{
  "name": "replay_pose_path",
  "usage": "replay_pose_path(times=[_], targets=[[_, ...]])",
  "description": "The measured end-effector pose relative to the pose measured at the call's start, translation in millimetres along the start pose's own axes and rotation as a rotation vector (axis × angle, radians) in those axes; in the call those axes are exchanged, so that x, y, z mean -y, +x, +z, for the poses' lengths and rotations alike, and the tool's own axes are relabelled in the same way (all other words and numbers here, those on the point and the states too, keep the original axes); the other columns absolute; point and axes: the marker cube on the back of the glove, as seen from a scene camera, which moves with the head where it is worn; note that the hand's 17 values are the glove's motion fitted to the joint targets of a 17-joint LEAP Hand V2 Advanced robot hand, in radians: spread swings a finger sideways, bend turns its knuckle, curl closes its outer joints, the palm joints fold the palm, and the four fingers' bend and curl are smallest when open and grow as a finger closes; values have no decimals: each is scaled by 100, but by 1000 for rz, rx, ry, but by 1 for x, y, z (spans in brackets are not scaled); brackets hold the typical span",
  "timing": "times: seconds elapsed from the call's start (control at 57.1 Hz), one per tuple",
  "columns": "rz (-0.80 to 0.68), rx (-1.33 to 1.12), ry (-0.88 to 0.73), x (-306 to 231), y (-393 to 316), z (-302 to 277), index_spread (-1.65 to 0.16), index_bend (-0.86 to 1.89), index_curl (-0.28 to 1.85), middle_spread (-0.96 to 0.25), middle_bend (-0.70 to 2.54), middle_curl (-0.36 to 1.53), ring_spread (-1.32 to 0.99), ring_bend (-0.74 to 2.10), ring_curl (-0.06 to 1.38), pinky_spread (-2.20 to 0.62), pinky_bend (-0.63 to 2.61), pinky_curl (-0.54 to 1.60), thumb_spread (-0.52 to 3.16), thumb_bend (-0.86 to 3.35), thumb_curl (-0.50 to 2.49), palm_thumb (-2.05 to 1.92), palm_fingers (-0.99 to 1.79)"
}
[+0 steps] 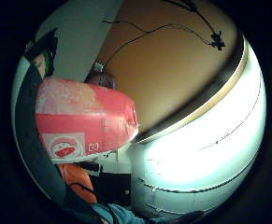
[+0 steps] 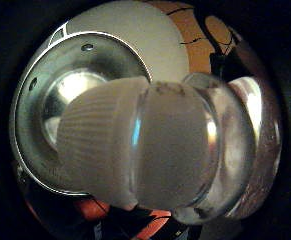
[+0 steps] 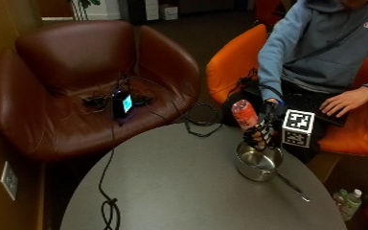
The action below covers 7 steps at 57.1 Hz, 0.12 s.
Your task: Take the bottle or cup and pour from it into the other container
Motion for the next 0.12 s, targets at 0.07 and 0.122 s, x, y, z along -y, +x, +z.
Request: replay_pose_path(times=[0.07,0.122], targets=[[9,3,-4,3,2,-1,-28,13,36,-20,19,48,-30,26,42,-22,26,37,31,-4,74,99,108],[17,5,-7,6,5,-1,-28,13,36,-20,19,48,-30,26,42,-22,26,37,31,-4,74,99,108]])
